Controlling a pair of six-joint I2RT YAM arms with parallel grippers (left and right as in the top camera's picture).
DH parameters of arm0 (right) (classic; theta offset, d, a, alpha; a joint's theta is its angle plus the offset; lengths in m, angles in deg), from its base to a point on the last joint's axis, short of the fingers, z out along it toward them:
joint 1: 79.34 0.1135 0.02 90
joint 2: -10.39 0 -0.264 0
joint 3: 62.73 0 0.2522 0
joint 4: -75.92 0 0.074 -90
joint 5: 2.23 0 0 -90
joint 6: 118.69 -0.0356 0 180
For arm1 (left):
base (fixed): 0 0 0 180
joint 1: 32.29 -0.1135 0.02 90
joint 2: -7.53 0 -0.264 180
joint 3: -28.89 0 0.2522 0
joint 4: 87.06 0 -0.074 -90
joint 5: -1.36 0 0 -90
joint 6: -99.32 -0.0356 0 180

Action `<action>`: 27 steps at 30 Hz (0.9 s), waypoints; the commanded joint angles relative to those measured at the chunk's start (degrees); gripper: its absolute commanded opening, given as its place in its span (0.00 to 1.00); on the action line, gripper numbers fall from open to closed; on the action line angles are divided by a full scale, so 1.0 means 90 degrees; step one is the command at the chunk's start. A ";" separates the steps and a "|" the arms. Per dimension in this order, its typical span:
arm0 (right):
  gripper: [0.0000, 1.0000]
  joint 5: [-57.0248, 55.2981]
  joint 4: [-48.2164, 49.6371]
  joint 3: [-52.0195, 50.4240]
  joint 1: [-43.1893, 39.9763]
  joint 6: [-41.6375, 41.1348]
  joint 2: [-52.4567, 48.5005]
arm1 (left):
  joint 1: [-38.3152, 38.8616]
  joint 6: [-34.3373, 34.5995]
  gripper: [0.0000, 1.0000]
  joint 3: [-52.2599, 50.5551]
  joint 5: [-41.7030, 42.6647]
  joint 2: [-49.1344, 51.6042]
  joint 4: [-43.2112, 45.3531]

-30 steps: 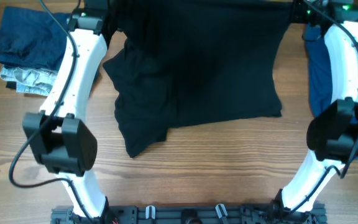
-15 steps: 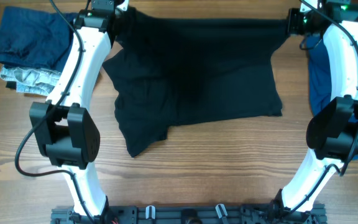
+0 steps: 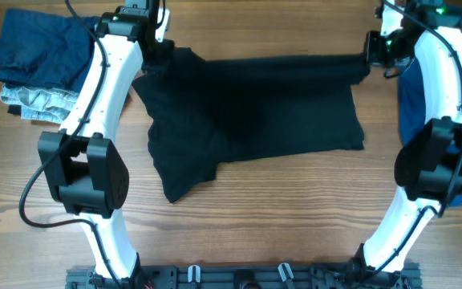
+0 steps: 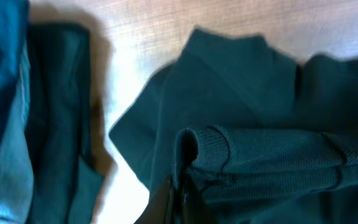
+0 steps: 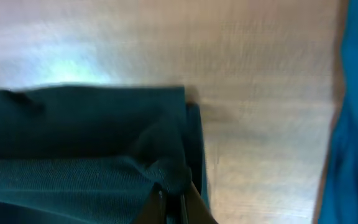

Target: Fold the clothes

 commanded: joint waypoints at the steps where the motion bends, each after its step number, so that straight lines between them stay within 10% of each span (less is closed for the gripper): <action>1: 0.04 -0.0066 -0.0177 0.0005 -0.0151 -0.0192 -0.0231 | -0.0112 0.0136 0.04 0.0068 0.0160 0.0000 -0.0437; 13: 0.04 -0.0068 -0.0046 -0.0801 -0.0185 -0.0306 -0.0231 | -0.0112 0.0131 0.17 -0.0823 0.0529 0.0000 -0.0629; 18: 0.51 -0.0068 0.0068 -0.0809 -0.0185 -0.0308 -0.0231 | -0.0112 0.0131 0.56 -0.0838 0.0529 0.0000 -0.0573; 27: 0.51 -0.0032 -0.0136 -0.0733 -0.0199 -0.0308 -0.0189 | -0.0126 0.0129 0.51 -0.0831 0.0325 -0.0002 -0.0437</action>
